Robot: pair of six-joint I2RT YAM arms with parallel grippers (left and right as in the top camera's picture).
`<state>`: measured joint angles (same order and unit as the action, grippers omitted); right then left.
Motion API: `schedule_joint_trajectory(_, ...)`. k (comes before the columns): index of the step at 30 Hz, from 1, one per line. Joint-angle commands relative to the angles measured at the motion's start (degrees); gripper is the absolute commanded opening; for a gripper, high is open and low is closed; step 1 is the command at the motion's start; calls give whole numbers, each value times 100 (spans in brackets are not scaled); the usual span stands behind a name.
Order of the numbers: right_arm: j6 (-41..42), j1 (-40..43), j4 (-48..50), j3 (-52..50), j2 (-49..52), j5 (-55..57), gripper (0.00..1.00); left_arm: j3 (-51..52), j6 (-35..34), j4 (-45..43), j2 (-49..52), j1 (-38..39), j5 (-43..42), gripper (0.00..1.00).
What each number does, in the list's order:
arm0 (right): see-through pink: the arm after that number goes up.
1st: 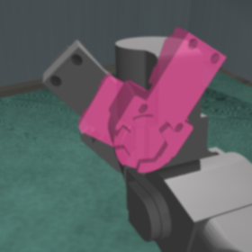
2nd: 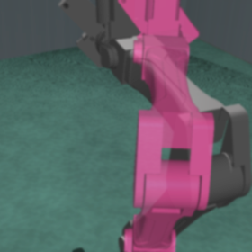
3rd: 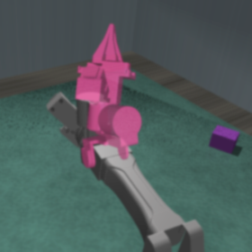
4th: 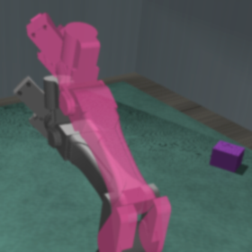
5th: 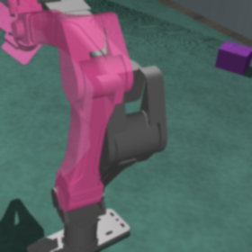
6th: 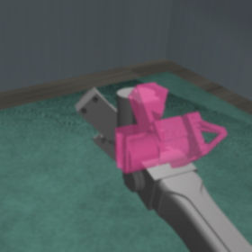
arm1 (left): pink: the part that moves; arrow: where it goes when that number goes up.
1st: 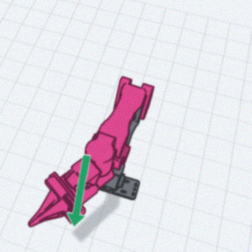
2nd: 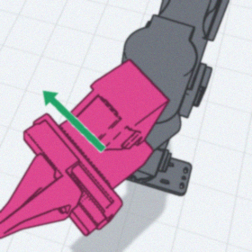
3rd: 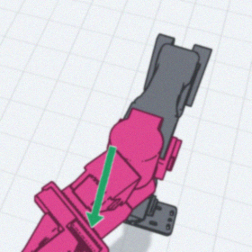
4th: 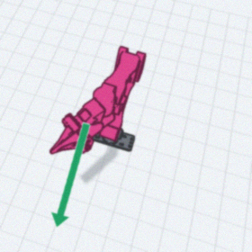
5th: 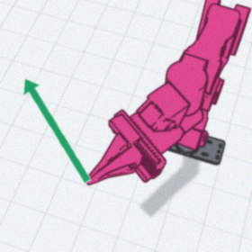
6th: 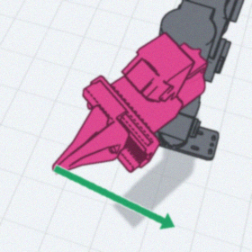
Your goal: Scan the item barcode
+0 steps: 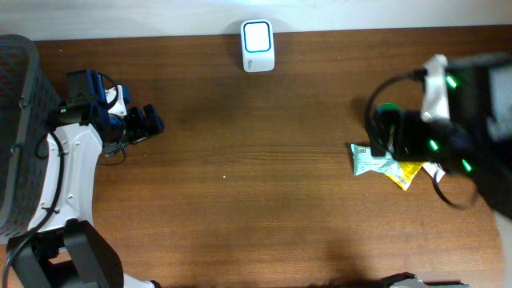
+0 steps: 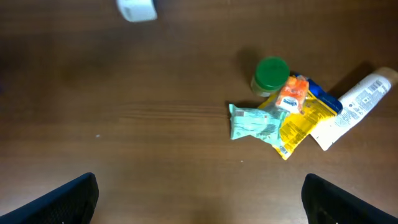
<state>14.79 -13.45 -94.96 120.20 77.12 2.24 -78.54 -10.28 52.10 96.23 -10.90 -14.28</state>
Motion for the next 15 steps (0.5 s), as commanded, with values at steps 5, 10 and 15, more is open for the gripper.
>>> schedule_joint_trajectory(5,68,-90,-118,20,-776,-52,98,9,11,4,85,-15,20,99)
schedule_joint_trajectory(10,68,-90,-192,20,-1086,-13,98,9,9,4,85,-15,20,99)
schedule_joint_trajectory(15,63,-87,42,15,-1150,365,98,9,11,4,85,-15,20,99)
